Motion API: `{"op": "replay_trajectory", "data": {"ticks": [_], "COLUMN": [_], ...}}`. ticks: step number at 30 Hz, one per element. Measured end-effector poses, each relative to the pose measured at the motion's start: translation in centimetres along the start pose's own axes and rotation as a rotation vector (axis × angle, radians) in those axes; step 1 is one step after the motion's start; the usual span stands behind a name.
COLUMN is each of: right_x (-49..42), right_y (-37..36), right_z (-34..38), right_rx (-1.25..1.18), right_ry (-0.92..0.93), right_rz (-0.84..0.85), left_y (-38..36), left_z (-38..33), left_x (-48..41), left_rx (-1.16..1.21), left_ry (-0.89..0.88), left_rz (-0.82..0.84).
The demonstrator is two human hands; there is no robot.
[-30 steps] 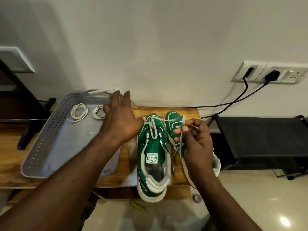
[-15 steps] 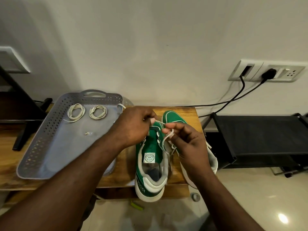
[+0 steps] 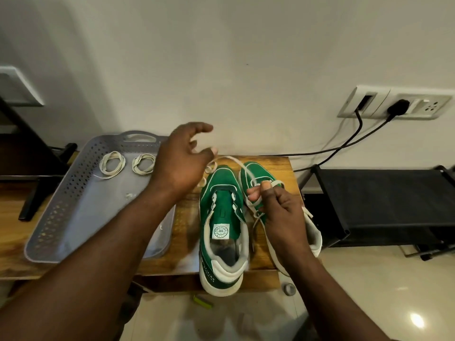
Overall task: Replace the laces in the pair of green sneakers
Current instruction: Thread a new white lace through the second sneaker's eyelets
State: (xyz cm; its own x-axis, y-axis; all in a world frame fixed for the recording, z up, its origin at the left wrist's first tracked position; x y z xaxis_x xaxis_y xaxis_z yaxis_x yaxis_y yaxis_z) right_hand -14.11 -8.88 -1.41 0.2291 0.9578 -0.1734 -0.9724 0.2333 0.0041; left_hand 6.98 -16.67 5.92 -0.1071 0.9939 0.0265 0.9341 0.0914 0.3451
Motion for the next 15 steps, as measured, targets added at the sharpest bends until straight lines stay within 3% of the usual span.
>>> {"op": "replay_trajectory", "data": {"ticks": [2,5,10,15], "right_x": [0.0,-0.3,-0.3,0.2], "right_y": [0.1,0.3,0.1,-0.7], "right_z": [0.0,0.5,1.2,0.9], "right_rx": [0.024,0.071,0.129,0.265], "right_ry": [-0.003,0.028,0.064,0.110], "right_rz": [0.005,0.010,0.048,0.104], "left_y": [-1.5,-3.8,-5.6,-5.9], "left_z": [0.9,2.4,4.2,4.2], "left_x": [0.5,1.3,2.5,3.0], "left_rx": [-0.372,-0.675,-0.937,-0.976], "left_ry": [-0.039,-0.003,0.132,0.160], "left_rz": [0.050,0.214,0.381,0.431]}}
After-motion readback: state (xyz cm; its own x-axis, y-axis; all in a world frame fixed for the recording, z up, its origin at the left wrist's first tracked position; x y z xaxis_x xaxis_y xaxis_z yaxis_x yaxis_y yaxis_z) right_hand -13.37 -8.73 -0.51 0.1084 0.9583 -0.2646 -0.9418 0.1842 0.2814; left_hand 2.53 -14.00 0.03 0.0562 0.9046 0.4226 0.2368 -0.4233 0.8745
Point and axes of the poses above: each hand's wrist, its own x-axis away from the middle knuckle, its own y-axis out of the back of the hand, z = x × y, the point moved 7 cm from there along -x, towards the middle knuckle, and after that the axes turned 12 degrees about y, right-handed, at the moved point
